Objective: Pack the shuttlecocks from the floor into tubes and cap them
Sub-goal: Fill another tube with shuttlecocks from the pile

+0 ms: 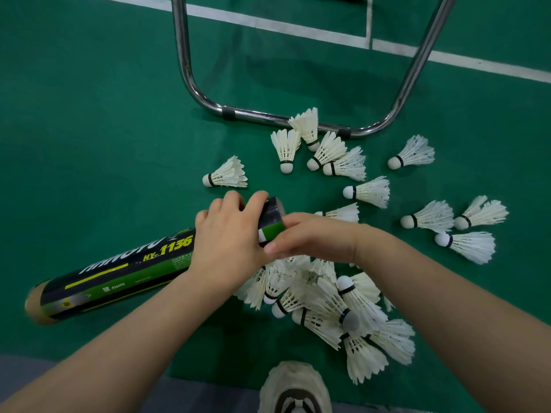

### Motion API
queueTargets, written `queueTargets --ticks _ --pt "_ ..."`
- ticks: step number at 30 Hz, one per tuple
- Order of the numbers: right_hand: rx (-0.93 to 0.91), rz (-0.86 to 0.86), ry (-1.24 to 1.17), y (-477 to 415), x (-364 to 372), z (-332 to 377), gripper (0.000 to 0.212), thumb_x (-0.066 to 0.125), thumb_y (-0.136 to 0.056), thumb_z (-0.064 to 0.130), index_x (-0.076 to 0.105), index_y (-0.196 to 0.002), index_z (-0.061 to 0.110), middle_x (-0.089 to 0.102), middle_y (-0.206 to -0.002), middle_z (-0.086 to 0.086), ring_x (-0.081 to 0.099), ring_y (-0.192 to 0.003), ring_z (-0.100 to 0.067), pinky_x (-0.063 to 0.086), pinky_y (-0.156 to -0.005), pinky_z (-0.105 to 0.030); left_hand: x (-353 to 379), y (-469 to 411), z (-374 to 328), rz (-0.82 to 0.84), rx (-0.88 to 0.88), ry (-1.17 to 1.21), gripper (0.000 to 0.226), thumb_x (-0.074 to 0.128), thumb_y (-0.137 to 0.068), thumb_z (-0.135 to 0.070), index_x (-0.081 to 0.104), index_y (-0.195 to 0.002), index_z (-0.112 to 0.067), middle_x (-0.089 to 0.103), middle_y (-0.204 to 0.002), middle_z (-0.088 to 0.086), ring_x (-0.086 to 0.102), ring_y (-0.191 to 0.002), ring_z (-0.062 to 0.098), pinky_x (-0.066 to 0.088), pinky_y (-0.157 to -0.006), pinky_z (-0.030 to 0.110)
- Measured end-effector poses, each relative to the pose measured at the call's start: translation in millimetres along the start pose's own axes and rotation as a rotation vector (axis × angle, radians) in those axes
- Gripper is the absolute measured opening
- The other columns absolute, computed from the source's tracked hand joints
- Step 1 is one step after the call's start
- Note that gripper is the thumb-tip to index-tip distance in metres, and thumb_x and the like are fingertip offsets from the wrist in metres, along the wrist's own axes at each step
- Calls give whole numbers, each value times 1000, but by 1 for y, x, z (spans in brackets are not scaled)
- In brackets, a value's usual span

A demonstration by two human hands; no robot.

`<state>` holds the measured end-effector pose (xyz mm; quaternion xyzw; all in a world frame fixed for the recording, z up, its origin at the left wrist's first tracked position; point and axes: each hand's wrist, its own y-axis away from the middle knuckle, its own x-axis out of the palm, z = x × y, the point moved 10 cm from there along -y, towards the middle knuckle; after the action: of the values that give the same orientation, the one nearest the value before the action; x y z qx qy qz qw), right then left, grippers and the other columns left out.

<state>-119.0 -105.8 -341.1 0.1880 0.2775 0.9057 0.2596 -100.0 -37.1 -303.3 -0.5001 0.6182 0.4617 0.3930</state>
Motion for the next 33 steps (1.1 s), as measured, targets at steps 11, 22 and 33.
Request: queueTargets --ticks 11,22,33 --pt "191 -1148 157 63 -183 -19 26 48 -89 30 64 -91 10 61 -85 -1 60 -87 -24 49 -86 -38 5 -18 -6 9 -25 29 84 65 -65 -66 31 -134 -31 46 -116 4 45 -108 27 35 -90 40" --pt "159 -1300 -130 58 -222 -61 29 61 -89 22 59 -117 13 61 -91 -2 54 -66 -8 48 -67 -26 3 -21 -4 2 -33 44 82 65 -66 -64 33 -133 -30 46 -115 3 45 -106 27 35 -90 40" --pt "-240 -751 -323 54 -118 -1 16 54 -91 14 64 -78 15 69 -67 6 64 -66 -11 53 -70 -24 3 -22 -5 10 -30 13 82 64 -67 -66 32 -132 -30 47 -118 4 46 -108 27 36 -91 41"
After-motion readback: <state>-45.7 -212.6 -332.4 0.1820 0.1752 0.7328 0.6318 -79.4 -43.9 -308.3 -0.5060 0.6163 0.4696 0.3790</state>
